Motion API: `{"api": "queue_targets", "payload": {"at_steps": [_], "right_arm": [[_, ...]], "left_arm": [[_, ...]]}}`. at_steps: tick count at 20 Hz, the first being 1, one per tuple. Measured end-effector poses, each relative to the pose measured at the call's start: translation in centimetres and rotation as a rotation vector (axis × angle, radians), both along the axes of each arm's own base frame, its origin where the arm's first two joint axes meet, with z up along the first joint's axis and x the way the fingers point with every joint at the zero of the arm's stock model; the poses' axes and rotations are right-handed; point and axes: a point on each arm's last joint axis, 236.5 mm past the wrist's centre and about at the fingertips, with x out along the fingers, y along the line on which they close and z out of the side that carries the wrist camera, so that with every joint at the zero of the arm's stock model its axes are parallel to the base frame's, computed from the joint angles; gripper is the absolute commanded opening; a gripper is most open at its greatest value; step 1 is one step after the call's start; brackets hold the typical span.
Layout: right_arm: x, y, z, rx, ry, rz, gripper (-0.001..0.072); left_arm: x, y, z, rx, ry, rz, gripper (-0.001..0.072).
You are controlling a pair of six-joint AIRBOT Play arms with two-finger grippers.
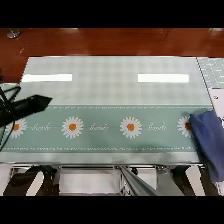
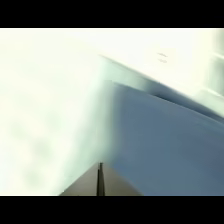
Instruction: Fold the shirts.
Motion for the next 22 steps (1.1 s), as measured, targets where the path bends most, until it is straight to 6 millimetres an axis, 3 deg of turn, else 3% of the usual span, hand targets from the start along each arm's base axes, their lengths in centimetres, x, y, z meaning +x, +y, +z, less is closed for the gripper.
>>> {"api": "queue_targets", "payload": {"at_steps": [1,3,5,6,7,8,10,12,14,15,17,22], "right_arm": [[3.8,1.9,3.0,-0.014,-0.118,0.116,0.0024],[9.9,8.0,7.5,-0.035,-0.27,0.367,0.0024],[14.0,15.6,8.2,-0.051,-0.303,0.614,0.0024],[15.2,19.3,7.1,-0.062,-0.275,0.727,0.0024],[16.0,22.9,4.7,-0.082,-0.208,0.833,0.0022],[16.4,25.9,1.4,-0.096,-0.116,0.908,0.0022],[16.4,29.0,-5.7,-0.15,0.082,0.978,0.0022],[15.6,29.4,-12.0,-0.202,0.266,0.998,0.0023],[14.3,28.6,-16.5,-0.227,0.423,1.001,0.0024],[13.8,28.1,-17.9,-0.234,0.478,0.999,0.0023],[13.0,27.2,-19.8,-0.248,0.556,0.992,0.0024],[12.1,26.4,-21.2,-0.255,0.632,0.984,0.0024]], "left_arm": [[1.2,-0.3,2.0,0.005,-0.033,-0.017,0.0016],[3.7,-1.8,6.1,0.017,-0.098,-0.075,0.0016],[5.7,-4.6,8.9,0.036,-0.136,-0.163,0.0016],[6.4,-5.9,9.3,0.057,-0.141,-0.207,0.0016],[7.0,-7.4,8.5,0.08,-0.115,-0.247,0.0017],[7.4,-8.3,6.8,0.115,-0.068,-0.272,0.0017],[7.8,-9.1,1.8,0.169,0.062,-0.292,0.0017],[7.9,-8.3,-3.4,0.232,0.187,-0.286,0.0017],[7.8,-7.1,-7.3,0.262,0.29,-0.27,0.0018],[7.7,-6.8,-8.2,0.264,0.318,-0.262,0.0018],[7.6,-6.1,-9.7,0.273,0.359,-0.252,0.0018],[7.3,-5.6,-11.1,0.28,0.408,-0.245,0.0018]]}}
